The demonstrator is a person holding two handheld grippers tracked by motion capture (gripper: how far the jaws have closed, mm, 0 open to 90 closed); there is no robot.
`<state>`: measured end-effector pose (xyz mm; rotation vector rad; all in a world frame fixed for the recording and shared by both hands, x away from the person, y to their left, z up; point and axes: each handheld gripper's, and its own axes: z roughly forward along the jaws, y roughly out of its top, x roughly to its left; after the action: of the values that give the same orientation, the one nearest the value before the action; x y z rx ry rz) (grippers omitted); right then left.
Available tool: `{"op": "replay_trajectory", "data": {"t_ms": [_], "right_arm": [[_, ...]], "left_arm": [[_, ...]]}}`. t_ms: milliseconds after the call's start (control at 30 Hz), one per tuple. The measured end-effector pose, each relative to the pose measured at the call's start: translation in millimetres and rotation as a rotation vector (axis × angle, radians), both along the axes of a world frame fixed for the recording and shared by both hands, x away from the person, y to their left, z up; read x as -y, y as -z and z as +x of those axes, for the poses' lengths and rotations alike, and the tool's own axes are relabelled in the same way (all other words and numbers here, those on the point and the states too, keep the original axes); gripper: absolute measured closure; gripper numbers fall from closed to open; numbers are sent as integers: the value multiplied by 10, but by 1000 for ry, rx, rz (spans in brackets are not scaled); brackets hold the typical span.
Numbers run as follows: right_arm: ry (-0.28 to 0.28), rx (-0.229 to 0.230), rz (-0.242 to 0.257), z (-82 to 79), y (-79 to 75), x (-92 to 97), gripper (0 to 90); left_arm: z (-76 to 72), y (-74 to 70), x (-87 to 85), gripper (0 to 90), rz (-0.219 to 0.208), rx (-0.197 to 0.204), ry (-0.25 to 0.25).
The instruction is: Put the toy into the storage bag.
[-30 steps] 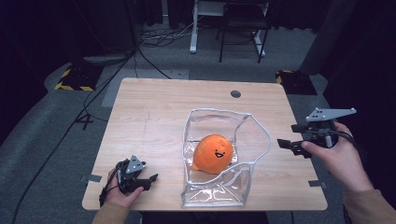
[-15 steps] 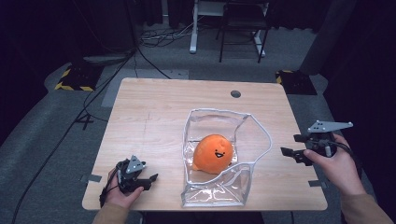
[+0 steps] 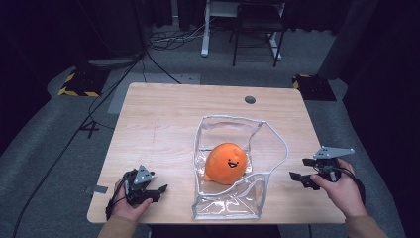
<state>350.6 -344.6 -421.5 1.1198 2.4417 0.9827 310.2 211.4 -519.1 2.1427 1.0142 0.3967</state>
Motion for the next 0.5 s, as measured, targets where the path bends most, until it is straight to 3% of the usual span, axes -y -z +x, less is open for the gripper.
{"op": "replay_trajectory", "data": {"t_ms": [300, 500], "right_arm": [[15, 28, -12, -51, 305, -20, 206], [47, 83, -24, -124, 508, -20, 207]], "left_arm": [[-5, -2, -2, 308, 3, -1, 1], [-6, -1, -2, 309, 2, -1, 1]]}}
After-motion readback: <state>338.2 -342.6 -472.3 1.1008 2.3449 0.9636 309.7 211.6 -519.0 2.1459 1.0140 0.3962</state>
